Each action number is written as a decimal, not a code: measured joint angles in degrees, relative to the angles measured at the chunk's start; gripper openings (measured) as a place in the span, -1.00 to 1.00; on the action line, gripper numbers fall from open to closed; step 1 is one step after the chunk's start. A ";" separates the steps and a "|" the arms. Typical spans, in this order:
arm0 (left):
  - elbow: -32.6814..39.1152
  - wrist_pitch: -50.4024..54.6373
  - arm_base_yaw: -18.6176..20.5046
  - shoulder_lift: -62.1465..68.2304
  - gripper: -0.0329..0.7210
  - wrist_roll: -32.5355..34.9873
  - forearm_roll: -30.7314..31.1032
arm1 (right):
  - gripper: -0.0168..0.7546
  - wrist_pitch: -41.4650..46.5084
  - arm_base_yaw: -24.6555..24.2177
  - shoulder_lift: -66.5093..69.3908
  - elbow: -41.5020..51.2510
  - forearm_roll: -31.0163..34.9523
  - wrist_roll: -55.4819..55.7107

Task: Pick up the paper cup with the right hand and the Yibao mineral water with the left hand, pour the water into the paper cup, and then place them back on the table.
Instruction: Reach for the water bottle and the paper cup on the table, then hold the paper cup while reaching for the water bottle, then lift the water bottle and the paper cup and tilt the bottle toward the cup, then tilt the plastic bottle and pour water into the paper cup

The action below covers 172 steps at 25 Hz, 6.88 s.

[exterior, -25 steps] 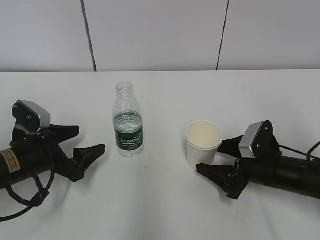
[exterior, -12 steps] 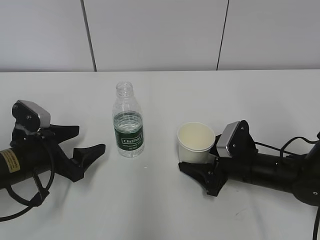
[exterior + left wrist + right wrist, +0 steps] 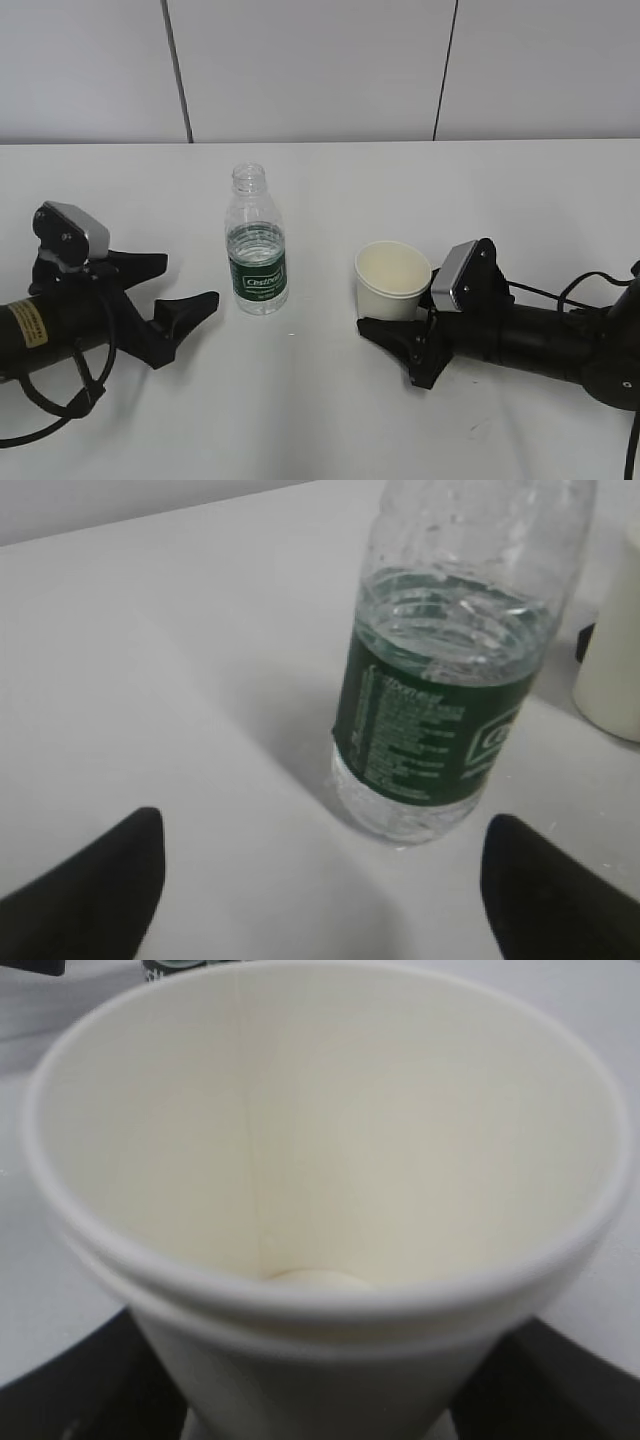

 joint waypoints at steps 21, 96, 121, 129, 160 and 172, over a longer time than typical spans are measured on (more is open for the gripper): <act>-8.53 0.22 -7.77 5.82 0.57 0.00 -5.13 | 0.40 0.00 0.00 0.00 0.00 1.75 0.00; -15.79 1.89 -9.26 1.72 0.06 17.59 -4.51 | 0.40 0.00 7.47 -2.64 -6.47 -11.19 8.79; -15.74 2.00 -9.26 0.58 -0.03 45.39 -4.45 | 0.40 0.00 9.25 -2.64 -6.97 -12.35 11.11; -15.96 2.05 -9.26 0.58 -0.04 50.04 -4.64 | 0.40 0.00 9.25 -2.06 -6.97 -13.09 11.11; -19.82 2.11 -9.26 0.58 -0.06 73.26 -4.70 | 0.40 2.67 9.25 -2.06 -6.97 -10.61 8.92; -19.82 2.11 -9.26 0.58 -0.07 77.65 -6.65 | 0.40 4.13 9.25 -2.06 -6.97 -11.16 8.79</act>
